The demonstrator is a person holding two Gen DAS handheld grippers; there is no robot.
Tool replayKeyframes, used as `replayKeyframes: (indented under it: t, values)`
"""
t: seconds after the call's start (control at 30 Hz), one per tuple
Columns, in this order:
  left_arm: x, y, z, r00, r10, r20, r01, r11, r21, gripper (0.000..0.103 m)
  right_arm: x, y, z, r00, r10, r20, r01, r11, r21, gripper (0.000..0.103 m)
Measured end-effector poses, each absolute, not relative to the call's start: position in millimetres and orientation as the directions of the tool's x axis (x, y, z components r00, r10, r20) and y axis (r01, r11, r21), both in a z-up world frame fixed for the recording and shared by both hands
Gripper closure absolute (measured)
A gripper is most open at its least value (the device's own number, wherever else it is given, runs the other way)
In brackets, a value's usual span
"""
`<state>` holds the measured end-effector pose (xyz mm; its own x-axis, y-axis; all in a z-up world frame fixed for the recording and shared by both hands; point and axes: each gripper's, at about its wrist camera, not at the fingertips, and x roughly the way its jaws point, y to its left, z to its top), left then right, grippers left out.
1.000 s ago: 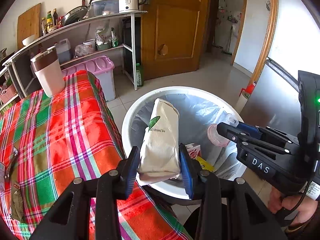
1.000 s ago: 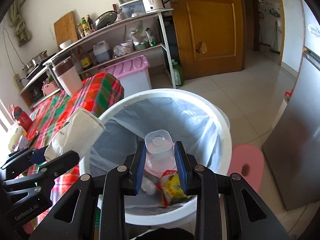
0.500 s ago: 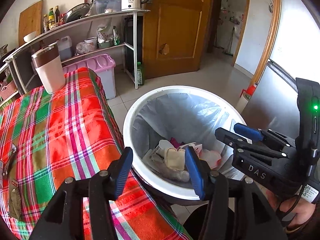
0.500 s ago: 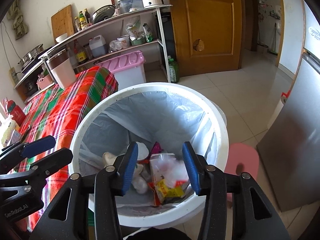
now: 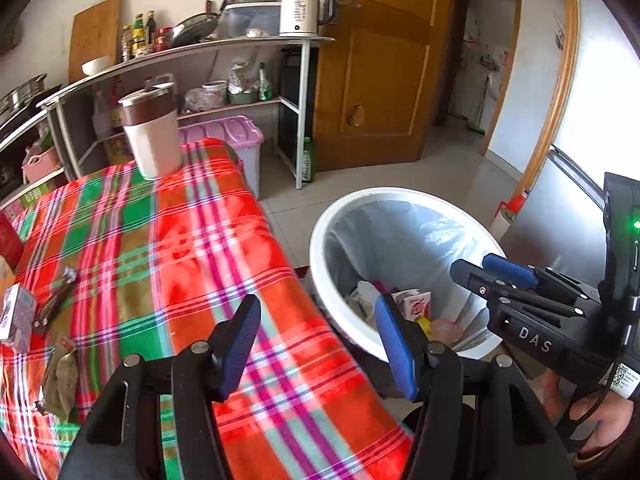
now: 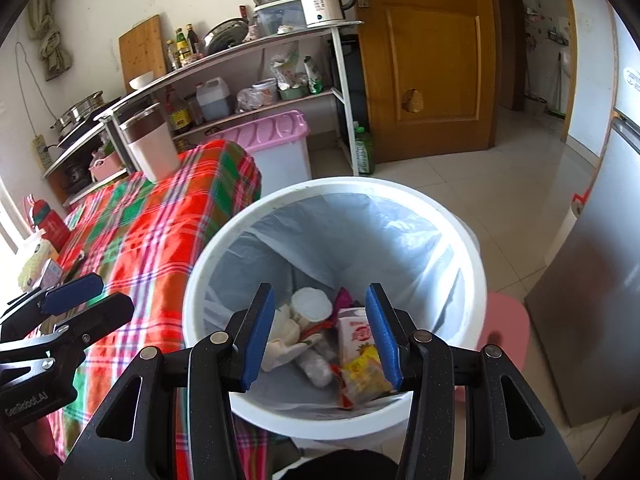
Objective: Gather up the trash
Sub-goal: 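Move both tools back over the table toward the remaining trash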
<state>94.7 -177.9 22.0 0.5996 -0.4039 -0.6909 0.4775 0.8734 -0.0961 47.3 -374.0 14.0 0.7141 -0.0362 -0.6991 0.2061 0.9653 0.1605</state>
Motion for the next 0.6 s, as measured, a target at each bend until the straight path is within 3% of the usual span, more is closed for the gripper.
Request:
replayKeyframes:
  t: [0.6]
  values:
    - [90, -66, 28, 0.692, -0.284, -0.664, 0.293, 0.951, -0.101, 0.041, 62, -289, 27, 0.736, 0.085, -0.671, 0.05, 0.983, 0.179, 0.055]
